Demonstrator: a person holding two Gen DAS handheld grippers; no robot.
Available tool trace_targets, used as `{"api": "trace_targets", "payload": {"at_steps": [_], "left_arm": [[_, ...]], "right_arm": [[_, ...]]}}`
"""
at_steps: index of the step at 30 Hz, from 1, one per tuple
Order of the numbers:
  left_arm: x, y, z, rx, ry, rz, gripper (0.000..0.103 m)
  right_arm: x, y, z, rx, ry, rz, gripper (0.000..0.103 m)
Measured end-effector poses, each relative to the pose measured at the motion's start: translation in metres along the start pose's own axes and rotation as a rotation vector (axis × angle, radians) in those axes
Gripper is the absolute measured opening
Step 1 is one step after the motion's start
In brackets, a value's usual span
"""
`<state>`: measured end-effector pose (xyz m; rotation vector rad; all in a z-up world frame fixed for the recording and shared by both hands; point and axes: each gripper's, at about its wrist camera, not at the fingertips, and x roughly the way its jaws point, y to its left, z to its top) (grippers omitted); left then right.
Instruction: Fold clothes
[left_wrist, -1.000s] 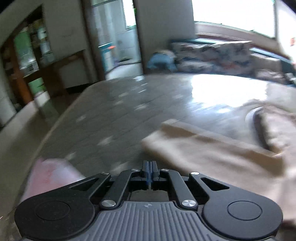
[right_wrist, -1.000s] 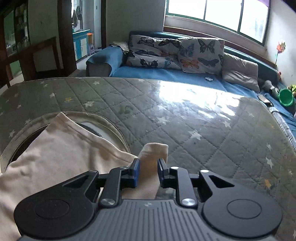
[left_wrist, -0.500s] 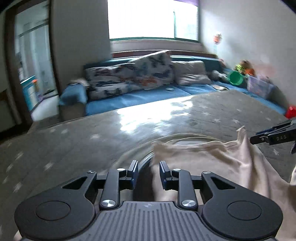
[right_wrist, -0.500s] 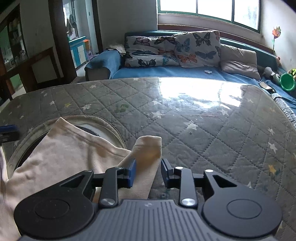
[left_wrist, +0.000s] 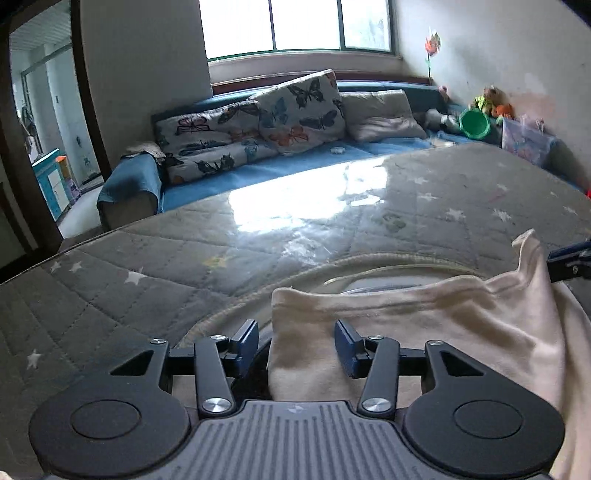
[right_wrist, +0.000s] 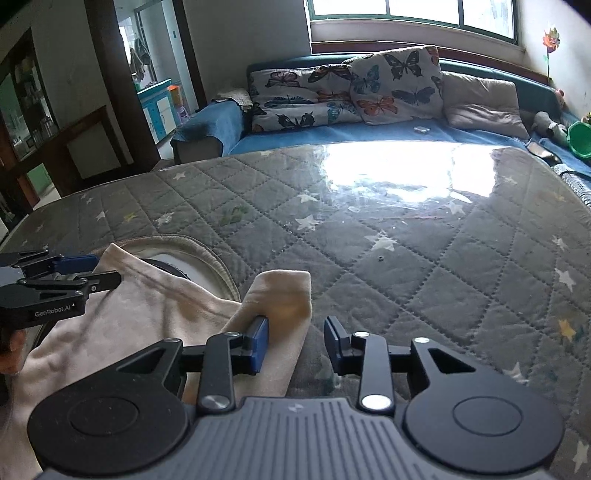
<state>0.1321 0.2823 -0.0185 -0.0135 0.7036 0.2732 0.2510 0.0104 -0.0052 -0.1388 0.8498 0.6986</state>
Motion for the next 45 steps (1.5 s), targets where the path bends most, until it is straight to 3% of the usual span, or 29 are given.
{"api": "trace_targets", "payload": {"at_steps": [3, 5, 7, 10, 15, 19, 22, 26, 28, 33, 37, 45], "left_arm": [[0.0, 0.0, 0.0, -0.001, -0.011, 0.0, 0.015], [0.002, 0.001, 0.001, 0.003, -0.014, 0.004, 0.01], [0.001, 0.005, 0.001, 0.001, -0.016, 0.007, 0.009], [0.0, 0.011, 0.001, -0.001, -0.023, 0.026, 0.007], [-0.005, 0.024, 0.004, -0.018, -0.057, 0.096, 0.007], [0.0, 0.036, 0.005, -0.059, -0.043, 0.115, 0.007], [0.003, 0.04, 0.002, -0.079, -0.027, 0.121, 0.011], [-0.006, 0.044, 0.002, -0.09, -0.045, 0.132, 0.025], [-0.015, 0.047, 0.003, -0.097, -0.058, 0.138, 0.031], [-0.048, 0.055, -0.003, -0.103, -0.096, 0.152, 0.049], [-0.083, 0.057, -0.019, -0.082, -0.119, 0.158, 0.052], [-0.145, 0.055, -0.071, -0.065, -0.121, 0.136, 0.052]], "right_arm": [[0.005, -0.001, 0.0, 0.008, -0.002, 0.012, 0.033], [0.006, 0.0, 0.001, 0.003, -0.003, 0.023, 0.033], [0.007, 0.002, 0.003, -0.002, 0.003, 0.037, 0.015], [0.008, 0.007, 0.004, -0.021, -0.007, 0.029, 0.006], [0.006, 0.013, 0.007, -0.041, -0.059, -0.034, 0.004], [0.017, 0.016, 0.009, -0.059, -0.04, -0.07, 0.004], [0.021, 0.018, 0.01, -0.068, -0.046, -0.096, 0.013], [0.012, 0.02, 0.012, -0.063, -0.059, -0.085, 0.018], [0.002, 0.023, 0.012, -0.069, -0.071, -0.068, 0.03], [-0.023, 0.042, -0.002, -0.115, -0.066, 0.006, 0.032], [-0.041, 0.066, -0.027, -0.192, -0.051, 0.058, 0.033], [-0.068, 0.093, -0.077, -0.317, -0.034, 0.079, 0.033]]}}
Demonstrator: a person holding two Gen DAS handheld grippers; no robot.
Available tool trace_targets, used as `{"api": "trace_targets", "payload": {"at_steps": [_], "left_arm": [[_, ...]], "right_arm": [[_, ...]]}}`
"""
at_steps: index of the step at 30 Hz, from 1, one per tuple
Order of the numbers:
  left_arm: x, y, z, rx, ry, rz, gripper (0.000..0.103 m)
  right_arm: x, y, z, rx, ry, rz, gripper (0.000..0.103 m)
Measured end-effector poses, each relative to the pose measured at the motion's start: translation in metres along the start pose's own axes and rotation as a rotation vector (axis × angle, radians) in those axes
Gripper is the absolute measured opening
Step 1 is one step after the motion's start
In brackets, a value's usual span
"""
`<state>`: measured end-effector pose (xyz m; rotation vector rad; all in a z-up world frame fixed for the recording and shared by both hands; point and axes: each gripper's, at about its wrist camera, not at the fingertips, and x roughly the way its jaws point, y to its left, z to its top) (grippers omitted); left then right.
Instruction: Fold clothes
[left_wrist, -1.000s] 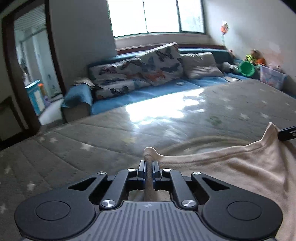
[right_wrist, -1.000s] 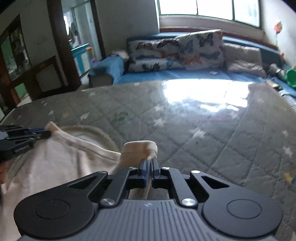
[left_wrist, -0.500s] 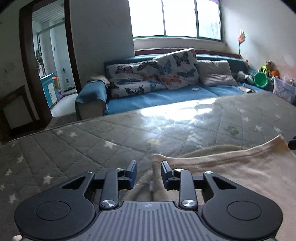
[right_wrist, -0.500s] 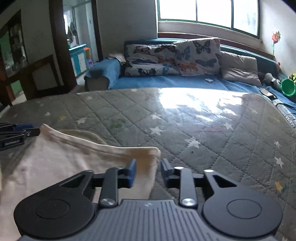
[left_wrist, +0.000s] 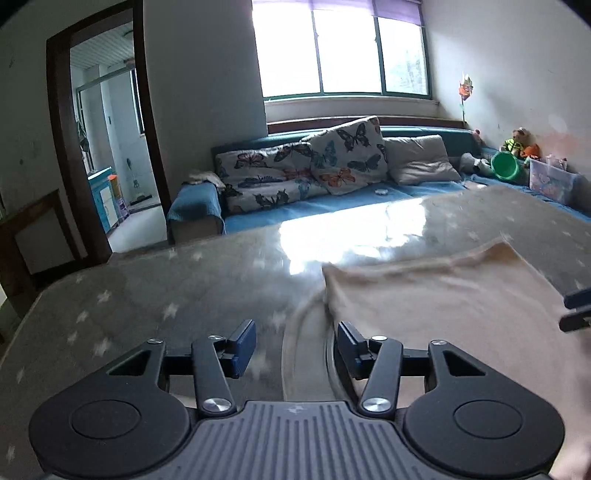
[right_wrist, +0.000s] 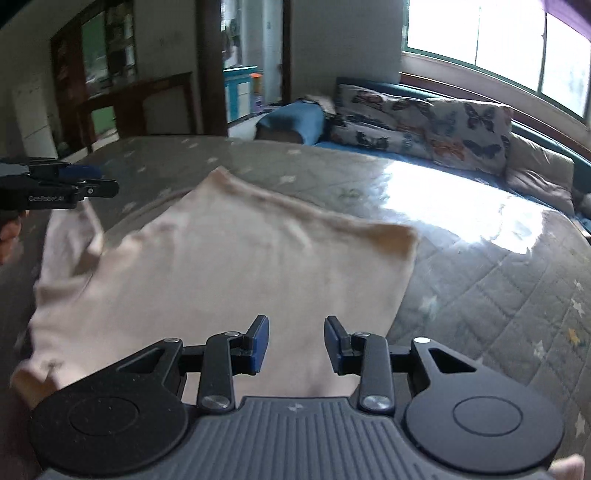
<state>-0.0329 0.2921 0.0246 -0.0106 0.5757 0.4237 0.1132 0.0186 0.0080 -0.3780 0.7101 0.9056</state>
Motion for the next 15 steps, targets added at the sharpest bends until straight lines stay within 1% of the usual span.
{"api": "trace_targets", "payload": {"at_steps": [2, 4, 5, 6, 7, 8, 9, 10, 12, 15], "left_arm": [[-0.012, 0.002, -0.014, -0.017, 0.017, 0.005, 0.053], [-0.024, 0.003, -0.026, -0.027, 0.028, 0.012, 0.056], [-0.029, 0.003, -0.032, -0.023, 0.024, 0.021, 0.059], [-0.035, 0.003, -0.038, -0.02, 0.02, 0.032, 0.063], [-0.04, 0.003, -0.043, -0.023, 0.014, 0.04, 0.065], [-0.044, 0.003, -0.048, -0.03, 0.008, 0.042, 0.069], [-0.049, 0.003, -0.052, -0.039, 0.004, 0.044, 0.072], [-0.052, 0.004, -0.055, -0.047, -0.001, 0.048, 0.073], [-0.055, 0.005, -0.061, -0.06, -0.004, 0.063, 0.078], [-0.055, 0.008, -0.068, -0.079, 0.006, 0.081, 0.081]], "right_arm": [[-0.002, 0.004, -0.007, 0.003, 0.009, 0.0, 0.033], [-0.004, 0.007, -0.012, 0.017, 0.004, 0.002, 0.034], [-0.004, 0.009, -0.014, 0.022, -0.005, 0.003, 0.035], [-0.004, 0.011, -0.017, 0.025, -0.016, 0.004, 0.039], [-0.004, 0.013, -0.019, 0.03, -0.027, 0.006, 0.042], [-0.003, 0.015, -0.021, 0.035, -0.033, 0.011, 0.043], [-0.002, 0.017, -0.024, 0.041, -0.04, 0.015, 0.046], [-0.001, 0.019, -0.026, 0.042, -0.048, 0.015, 0.051], [0.001, 0.025, -0.029, 0.024, -0.064, 0.005, 0.054], [0.002, 0.03, -0.033, 0.004, -0.079, -0.006, 0.062]]}}
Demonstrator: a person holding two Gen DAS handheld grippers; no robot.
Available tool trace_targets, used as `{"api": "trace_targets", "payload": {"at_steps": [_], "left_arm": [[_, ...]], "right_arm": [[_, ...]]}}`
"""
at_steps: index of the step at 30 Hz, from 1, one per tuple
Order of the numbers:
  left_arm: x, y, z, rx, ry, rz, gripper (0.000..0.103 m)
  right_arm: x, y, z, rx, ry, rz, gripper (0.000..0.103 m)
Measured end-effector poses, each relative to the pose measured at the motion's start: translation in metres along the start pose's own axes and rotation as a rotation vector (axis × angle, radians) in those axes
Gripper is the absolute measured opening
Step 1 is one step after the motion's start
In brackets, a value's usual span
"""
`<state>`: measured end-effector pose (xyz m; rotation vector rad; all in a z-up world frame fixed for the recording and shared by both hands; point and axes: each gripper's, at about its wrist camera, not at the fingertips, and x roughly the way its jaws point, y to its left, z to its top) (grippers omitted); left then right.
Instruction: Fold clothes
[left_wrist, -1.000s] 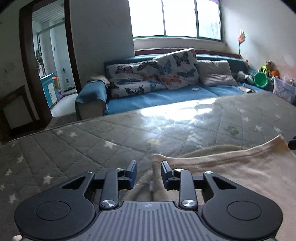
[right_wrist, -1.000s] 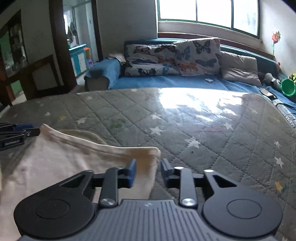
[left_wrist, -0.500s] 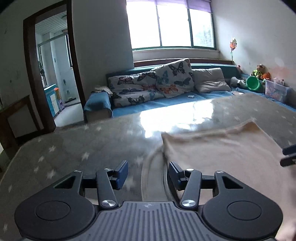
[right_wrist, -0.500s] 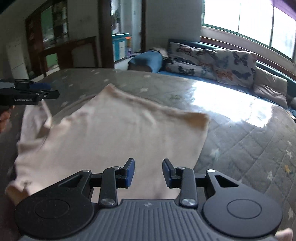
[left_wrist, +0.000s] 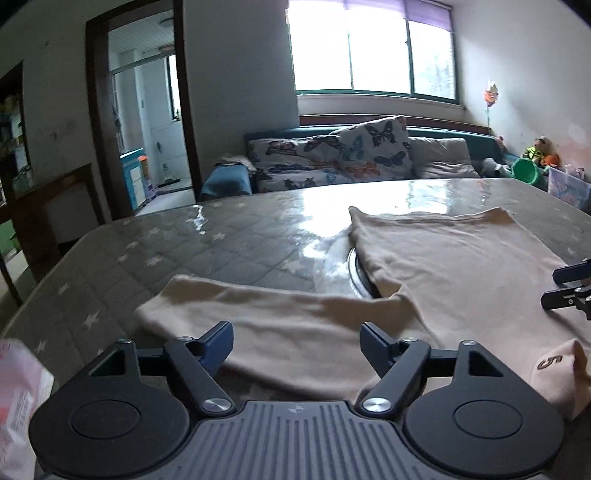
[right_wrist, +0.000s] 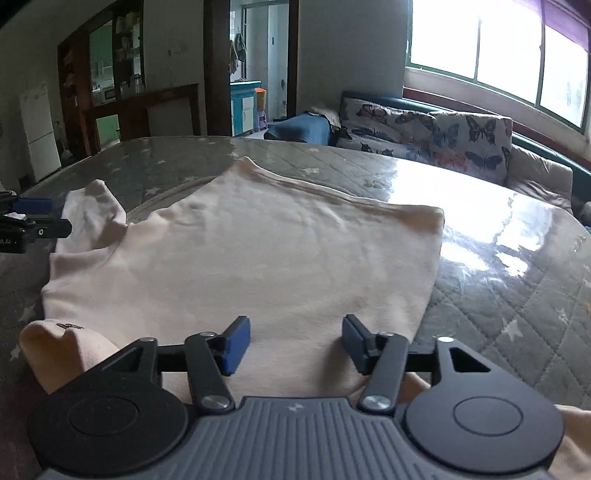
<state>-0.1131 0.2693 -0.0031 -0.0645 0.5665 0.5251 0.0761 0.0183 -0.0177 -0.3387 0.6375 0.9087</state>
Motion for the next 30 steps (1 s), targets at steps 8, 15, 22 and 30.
{"api": "trace_targets", "payload": {"at_steps": [8, 15, 22, 30], "left_arm": [[0.001, 0.009, -0.013, -0.058, 0.036, 0.078, 0.102], [0.007, 0.012, -0.015, -0.067, 0.072, 0.117, 0.103], [0.012, 0.021, -0.016, -0.11, 0.113, 0.124, 0.103], [0.012, 0.028, -0.017, -0.16, 0.127, 0.09, 0.103]], "right_arm": [[0.004, 0.009, -0.004, -0.032, -0.007, 0.0, 0.08], [0.006, 0.01, -0.006, -0.033, -0.006, -0.002, 0.092], [0.008, 0.01, -0.006, -0.039, 0.005, 0.0, 0.101], [0.009, 0.01, -0.007, -0.038, 0.009, -0.006, 0.103]]}}
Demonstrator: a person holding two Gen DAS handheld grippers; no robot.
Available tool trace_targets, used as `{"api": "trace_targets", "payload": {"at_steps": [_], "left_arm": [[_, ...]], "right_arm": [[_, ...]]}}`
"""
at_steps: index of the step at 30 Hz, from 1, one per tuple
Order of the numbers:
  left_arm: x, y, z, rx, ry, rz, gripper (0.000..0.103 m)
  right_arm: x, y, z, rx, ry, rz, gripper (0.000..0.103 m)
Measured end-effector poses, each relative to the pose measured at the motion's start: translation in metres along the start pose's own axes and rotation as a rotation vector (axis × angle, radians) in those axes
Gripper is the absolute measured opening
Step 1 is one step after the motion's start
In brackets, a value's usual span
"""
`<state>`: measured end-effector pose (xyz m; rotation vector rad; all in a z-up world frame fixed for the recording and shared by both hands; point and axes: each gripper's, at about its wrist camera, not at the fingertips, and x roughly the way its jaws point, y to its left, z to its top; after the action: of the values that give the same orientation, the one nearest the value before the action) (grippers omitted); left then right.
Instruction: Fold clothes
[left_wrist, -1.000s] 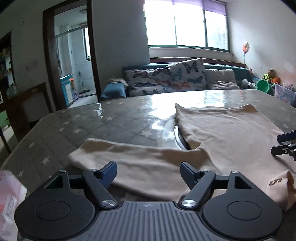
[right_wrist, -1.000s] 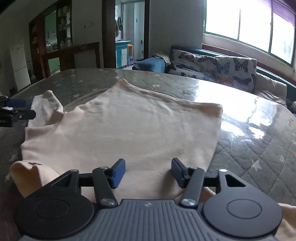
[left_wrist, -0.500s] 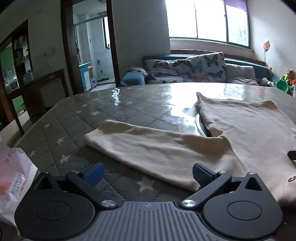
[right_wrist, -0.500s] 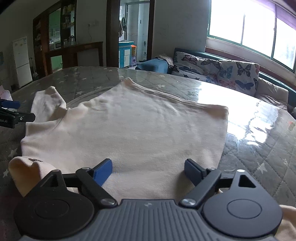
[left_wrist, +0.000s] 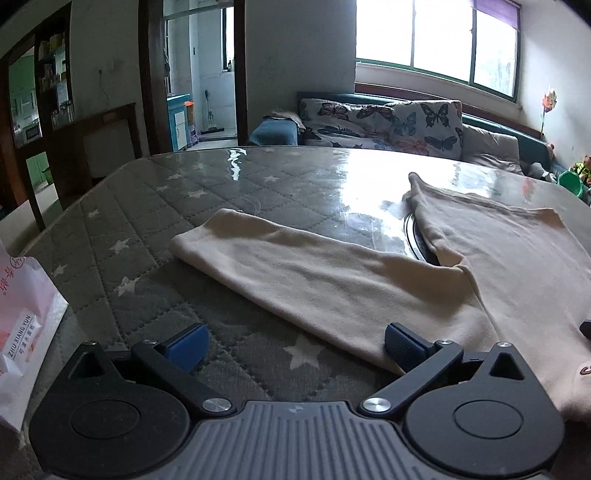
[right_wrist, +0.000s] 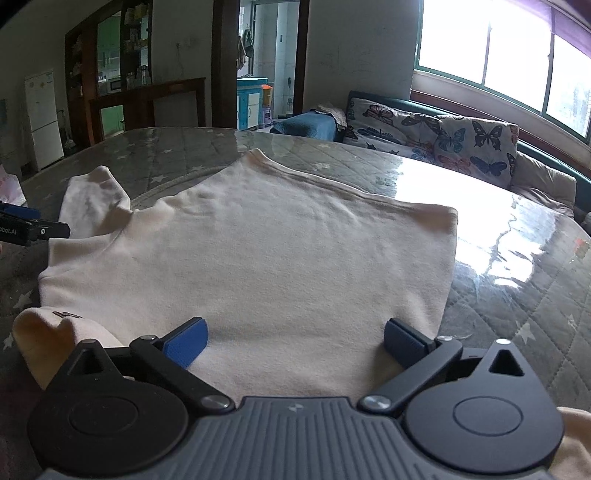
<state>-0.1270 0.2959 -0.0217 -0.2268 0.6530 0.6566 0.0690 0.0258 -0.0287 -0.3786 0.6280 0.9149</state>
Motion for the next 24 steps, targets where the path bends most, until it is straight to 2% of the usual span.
{"api": "trace_targets", "payload": {"at_steps": [24], "left_arm": [[0.0014, -0.0015, 0.0011, 0.0, 0.0, 0.001, 0.103]], "right_arm": [[0.0001, -0.0006, -0.0004, 0.003, 0.001, 0.002, 0.103]]}}
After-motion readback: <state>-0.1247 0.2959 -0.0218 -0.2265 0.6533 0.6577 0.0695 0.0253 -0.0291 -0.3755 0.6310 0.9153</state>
